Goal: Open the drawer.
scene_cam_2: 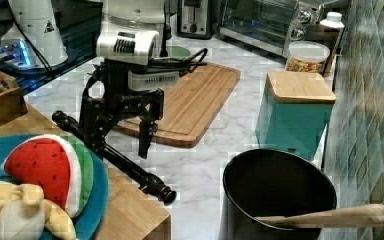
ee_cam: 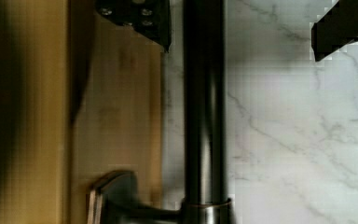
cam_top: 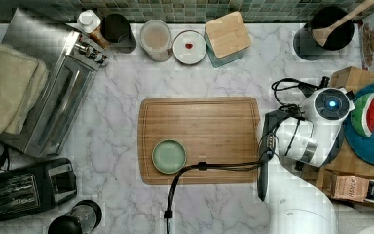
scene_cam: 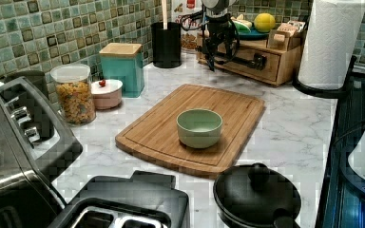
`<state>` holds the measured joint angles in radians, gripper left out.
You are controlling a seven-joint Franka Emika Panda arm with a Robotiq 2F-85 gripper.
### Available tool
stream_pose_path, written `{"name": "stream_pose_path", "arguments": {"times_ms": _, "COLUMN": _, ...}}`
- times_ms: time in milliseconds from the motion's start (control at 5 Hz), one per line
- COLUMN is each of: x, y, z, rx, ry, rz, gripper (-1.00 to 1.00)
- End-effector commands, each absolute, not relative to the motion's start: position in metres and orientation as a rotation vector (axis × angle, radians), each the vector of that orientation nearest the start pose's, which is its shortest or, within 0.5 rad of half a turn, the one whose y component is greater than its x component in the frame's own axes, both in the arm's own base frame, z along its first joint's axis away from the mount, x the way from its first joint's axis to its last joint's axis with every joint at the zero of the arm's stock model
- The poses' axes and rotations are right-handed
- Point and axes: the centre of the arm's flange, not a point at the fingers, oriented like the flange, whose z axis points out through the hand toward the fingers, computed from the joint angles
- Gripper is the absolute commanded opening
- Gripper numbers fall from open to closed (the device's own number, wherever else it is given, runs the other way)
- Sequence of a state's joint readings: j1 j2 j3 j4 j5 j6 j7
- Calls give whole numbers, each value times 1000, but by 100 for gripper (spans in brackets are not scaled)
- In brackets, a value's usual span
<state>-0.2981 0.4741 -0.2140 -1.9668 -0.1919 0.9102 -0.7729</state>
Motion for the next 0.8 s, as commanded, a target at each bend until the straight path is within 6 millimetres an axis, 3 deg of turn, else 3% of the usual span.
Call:
{"name": "stream_pose_path", "arguments": {"times_ms": 200, "x": 581, "y": -282, "z": 261, "rx": -3196, "ry": 679, "rz": -15, "gripper": 100}}
{"name": "stream_pose_path", "arguments": {"times_ms": 400, "x": 609, "y": -242, "z": 262, "rx": -3154, "ry": 588, "rz": -38, "gripper": 100}}
{"name": "stream_pose_path", "arguments": {"times_ms": 600, "x": 612, "y": -188, "z": 272, "rx": -3088, "ry": 733, "rz": -37, "gripper": 100}}
{"name": "stream_pose_path", "arguments": {"times_ms": 800, "x": 616, "y": -139, "z": 273, "rx": -3077, "ry": 759, "rz": -88, "gripper": 100}}
